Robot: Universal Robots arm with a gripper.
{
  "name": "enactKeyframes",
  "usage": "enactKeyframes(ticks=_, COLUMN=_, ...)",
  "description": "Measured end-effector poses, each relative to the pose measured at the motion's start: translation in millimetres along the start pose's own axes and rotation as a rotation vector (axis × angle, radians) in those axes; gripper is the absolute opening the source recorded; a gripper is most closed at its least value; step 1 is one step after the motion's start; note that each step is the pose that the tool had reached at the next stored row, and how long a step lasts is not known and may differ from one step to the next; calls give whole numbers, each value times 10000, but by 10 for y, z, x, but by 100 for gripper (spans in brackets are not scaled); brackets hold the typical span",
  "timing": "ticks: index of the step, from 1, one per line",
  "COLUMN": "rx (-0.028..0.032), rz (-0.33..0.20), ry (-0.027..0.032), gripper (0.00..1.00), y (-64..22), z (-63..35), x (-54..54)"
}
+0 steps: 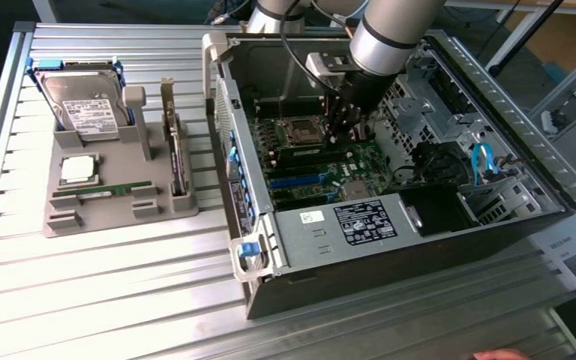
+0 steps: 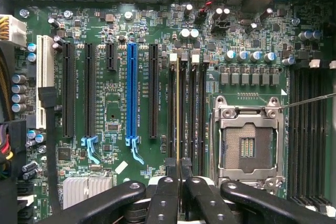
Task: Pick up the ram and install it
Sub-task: 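Insert the ram into the slot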
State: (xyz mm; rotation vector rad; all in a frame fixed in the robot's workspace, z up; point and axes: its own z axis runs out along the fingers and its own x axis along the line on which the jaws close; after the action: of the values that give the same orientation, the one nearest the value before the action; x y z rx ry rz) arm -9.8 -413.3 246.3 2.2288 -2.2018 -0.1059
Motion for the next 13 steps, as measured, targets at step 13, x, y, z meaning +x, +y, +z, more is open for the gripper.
enactKeyframes(ticks=13, rx=4, rz=73, ry=-5, gripper=12, y=0, z=14, x=2)
